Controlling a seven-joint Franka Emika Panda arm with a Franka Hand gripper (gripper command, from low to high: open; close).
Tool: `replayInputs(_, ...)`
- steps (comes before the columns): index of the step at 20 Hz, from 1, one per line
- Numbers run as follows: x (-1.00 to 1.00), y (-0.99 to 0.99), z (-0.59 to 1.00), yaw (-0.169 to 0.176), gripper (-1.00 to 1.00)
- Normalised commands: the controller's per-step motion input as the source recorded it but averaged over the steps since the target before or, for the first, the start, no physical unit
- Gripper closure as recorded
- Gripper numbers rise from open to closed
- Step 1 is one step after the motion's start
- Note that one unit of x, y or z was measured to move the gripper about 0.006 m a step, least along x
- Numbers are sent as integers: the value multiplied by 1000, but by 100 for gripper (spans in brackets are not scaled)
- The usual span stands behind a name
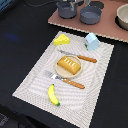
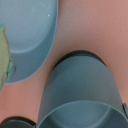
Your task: Interact with the objects in diverse but meaningful ways.
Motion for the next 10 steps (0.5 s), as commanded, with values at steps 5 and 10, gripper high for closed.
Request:
replayInputs(5, 194, 257, -208, -18, -100)
replayInputs(10, 266, 327, -148, -8, -100)
